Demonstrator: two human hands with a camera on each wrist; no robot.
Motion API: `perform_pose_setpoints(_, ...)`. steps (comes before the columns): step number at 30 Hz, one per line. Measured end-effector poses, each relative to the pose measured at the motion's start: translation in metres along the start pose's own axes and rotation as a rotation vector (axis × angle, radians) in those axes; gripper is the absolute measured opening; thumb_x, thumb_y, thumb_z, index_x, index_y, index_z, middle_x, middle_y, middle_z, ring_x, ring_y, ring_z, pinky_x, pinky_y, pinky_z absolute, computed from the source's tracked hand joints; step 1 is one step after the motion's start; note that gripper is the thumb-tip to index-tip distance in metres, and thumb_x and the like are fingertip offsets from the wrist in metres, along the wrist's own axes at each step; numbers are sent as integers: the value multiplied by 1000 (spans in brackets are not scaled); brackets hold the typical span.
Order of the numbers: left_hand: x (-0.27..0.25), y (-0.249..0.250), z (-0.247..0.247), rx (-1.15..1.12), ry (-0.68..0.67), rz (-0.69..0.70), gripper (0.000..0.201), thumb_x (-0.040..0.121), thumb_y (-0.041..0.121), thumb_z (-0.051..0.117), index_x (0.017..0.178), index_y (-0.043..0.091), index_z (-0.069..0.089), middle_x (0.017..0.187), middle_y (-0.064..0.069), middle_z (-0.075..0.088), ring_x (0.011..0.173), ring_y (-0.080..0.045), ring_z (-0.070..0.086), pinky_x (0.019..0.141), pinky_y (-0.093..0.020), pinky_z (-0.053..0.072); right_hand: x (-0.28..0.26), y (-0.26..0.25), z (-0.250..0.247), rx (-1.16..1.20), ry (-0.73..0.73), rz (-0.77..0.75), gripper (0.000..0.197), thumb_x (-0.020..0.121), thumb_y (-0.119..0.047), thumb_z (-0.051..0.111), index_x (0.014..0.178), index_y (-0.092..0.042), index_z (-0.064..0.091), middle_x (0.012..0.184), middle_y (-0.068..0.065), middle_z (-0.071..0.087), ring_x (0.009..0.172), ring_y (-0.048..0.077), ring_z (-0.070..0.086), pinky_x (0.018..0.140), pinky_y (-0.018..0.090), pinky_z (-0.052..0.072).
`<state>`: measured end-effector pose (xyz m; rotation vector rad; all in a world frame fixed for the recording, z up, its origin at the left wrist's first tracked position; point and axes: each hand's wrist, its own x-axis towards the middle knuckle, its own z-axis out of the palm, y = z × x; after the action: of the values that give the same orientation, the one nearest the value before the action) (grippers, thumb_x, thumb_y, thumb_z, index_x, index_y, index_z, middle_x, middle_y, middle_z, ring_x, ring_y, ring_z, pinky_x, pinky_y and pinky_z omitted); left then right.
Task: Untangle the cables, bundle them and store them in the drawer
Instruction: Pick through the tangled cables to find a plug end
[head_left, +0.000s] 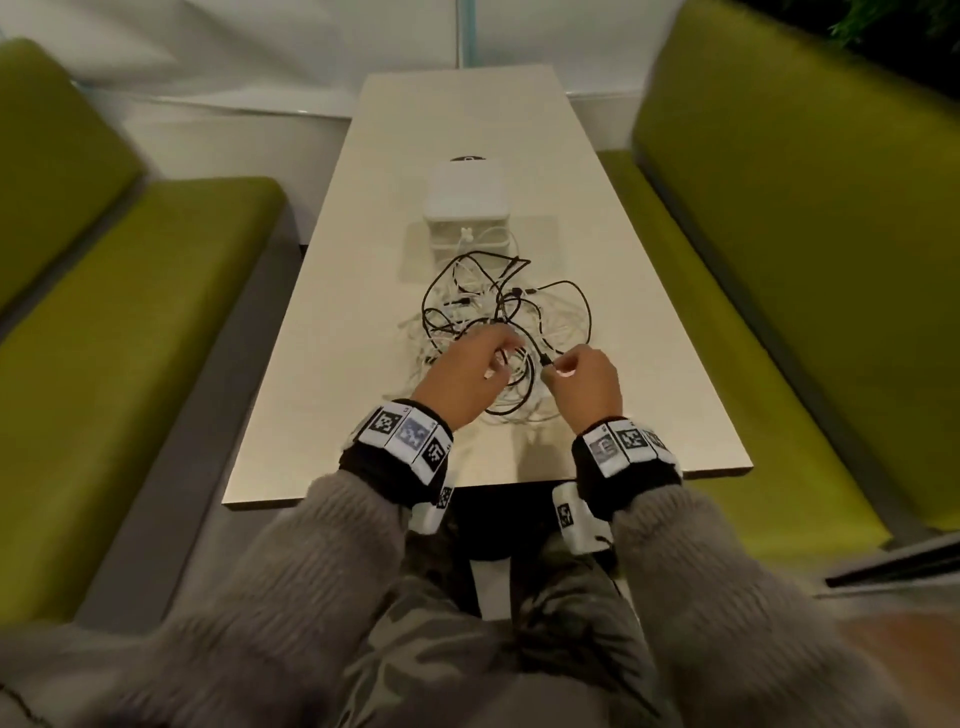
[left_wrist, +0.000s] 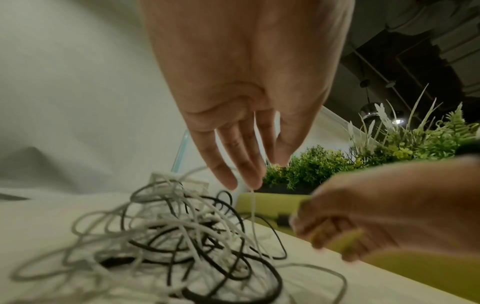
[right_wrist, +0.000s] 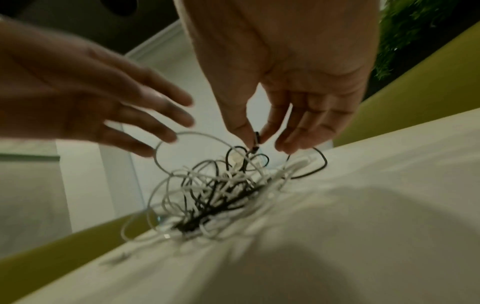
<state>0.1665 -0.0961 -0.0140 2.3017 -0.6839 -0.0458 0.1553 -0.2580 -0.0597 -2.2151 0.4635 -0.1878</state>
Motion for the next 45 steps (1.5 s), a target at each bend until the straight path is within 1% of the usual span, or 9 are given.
perform_pose_setpoints(4, 12, 2, 25, -70, -15, 70, 49, 85, 0, 57, 130, 16, 48, 130, -3, 47, 95, -12, 54, 78, -5, 37, -27, -17, -11, 258, 124, -103, 5, 81, -10, 68, 82, -7, 64, 81, 2, 65, 74, 13, 60, 64, 15, 43)
perform_pose_setpoints(7, 13, -2, 35, -106, -37, 48, 39, 83, -3, 57, 120, 8, 56, 121, -9, 53, 94, -19, 56, 78, -14, 42, -43, -27, -14, 401, 139, -115, 5, 80, -2, 66, 76, -5, 64, 72, -1, 64, 64, -2, 58, 61, 3, 40)
perform_pose_setpoints(13, 11, -27, 21, -261, 112, -78, 16, 91, 4, 54, 104, 5, 63, 107, -10, 63, 92, -20, 61, 74, -7, 43, -49, -25, -24, 662, 206, -38, 15, 92, -10, 58, 80, -15, 53, 93, 3, 72, 90, 18, 69, 76, 34, 57)
perform_pose_setpoints(16, 13, -34, 5, -263, 76, -84, 13, 92, 8, 52, 98, 14, 62, 101, -5, 60, 79, -14, 58, 62, -4, 40, -52, -31, -42, 869, 216, -30, 11, 100, -12, 46, 88, -15, 47, 104, 8, 71, 96, 19, 70, 76, 31, 58)
perform_pose_setpoints(24, 9, -24, 10, -471, 49, -248, 8, 95, 14, 51, 100, 15, 57, 97, -1, 59, 60, -18, 63, 44, -29, 52, -51, -46, -57, 1499, 177, 122, 27, 103, -30, 36, 89, -10, 49, 73, 2, 66, 90, 21, 67, 87, 35, 55)
perform_pose_setpoints(28, 11, -12, 14, -505, 166, -245, 8, 93, 9, 54, 97, 7, 60, 92, -7, 61, 57, -12, 64, 49, -34, 57, -54, -53, -34, 1512, -49, 148, 17, 99, -21, 45, 104, -8, 55, 74, 1, 68, 91, 20, 67, 88, 33, 54)
perform_pose_setpoints(31, 8, -2, 15, -510, 150, -217, 15, 92, 2, 49, 98, 3, 63, 87, -7, 62, 68, -16, 66, 56, -31, 58, -57, -58, -23, 1573, -147, 139, 37, 88, -19, 52, 123, -6, 48, 76, 2, 70, 91, 18, 69, 83, 29, 56)
perform_pose_setpoints(39, -4, -26, 13, -379, 162, -213, 21, 93, 3, 50, 96, 19, 63, 98, -3, 60, 59, -2, 61, 42, -25, 51, -49, -48, -44, 1485, 92, 190, 17, 101, -14, 40, 116, -12, 49, 56, -2, 54, 67, 13, 67, 73, 30, 59)
perform_pose_setpoints(45, 6, -15, 9, -311, 87, -224, 15, 95, 11, 49, 103, 16, 60, 99, 1, 61, 64, -17, 65, 42, -31, 52, -55, -56, -70, 1599, 0, 101, 28, 97, -8, 45, 124, -12, 46, 65, -1, 56, 80, 16, 66, 87, 31, 55)
